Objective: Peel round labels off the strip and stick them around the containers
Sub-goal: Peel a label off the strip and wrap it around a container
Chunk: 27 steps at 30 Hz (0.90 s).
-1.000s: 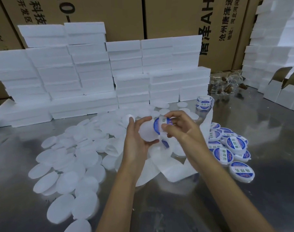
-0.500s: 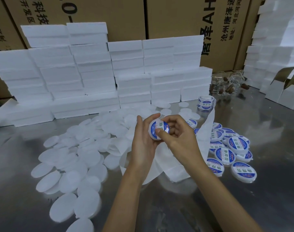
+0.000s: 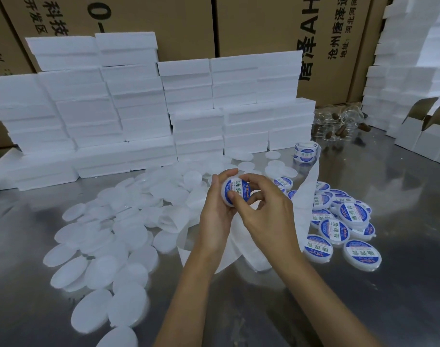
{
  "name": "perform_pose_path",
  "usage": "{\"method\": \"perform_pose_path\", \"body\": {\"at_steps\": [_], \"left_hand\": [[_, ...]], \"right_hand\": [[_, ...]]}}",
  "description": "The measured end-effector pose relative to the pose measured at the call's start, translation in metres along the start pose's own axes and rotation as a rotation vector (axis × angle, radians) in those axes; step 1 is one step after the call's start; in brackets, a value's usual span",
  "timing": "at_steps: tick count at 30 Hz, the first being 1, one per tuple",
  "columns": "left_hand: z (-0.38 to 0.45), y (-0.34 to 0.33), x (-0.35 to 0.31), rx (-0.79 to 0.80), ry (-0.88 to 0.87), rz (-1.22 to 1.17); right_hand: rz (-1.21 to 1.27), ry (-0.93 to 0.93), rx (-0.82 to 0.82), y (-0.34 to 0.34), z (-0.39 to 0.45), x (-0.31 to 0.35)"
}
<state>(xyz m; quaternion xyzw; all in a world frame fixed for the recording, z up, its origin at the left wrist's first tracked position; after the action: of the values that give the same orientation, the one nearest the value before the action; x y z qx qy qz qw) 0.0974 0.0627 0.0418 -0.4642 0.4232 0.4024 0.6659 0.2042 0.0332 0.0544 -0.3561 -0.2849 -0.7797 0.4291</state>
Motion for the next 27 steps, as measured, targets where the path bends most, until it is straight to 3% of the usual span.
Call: {"method": "perform_pose_path", "body": {"at_steps": [9, 13, 16, 23, 27], "left_hand": [[-0.001, 0.006, 0.009, 0.005, 0.121, -0.298], [-0.001, 0.000, 0.015, 0.068, 0.133, -0.230], [-0.002, -0.001, 0.016, 0.093, 0.138, -0.188], [-0.003, -0.004, 0.013, 0.089, 0.134, -0.133], [-0.003, -0.010, 0.014, 0.078, 0.108, -0.050]], "right_hand": [[-0.274, -0.014, -0.021, 0.011, 0.002, -0.007], [-0.383, 0.100, -0.039, 0.009, -0.002, 0.006], [-0.429, 0.077, -0.052, 0.011, -0.002, 0.003], [-0.287, 0.051, -0.035, 0.011, 0.002, -0.016], [-0.459, 0.003, -0.028, 0.014, -0.001, -0.015]]}}
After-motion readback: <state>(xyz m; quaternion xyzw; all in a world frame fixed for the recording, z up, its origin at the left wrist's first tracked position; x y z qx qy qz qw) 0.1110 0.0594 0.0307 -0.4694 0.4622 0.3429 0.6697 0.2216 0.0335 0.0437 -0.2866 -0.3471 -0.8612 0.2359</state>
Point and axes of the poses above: each hand's wrist, its own z-axis towards the middle knuckle, its own y-axis out of the back of the hand, x = y × z, the point moved 8 cm from there along z, towards the middle knuckle, and after that the axes turned 9 degrees about z, right-handed, at the moved point
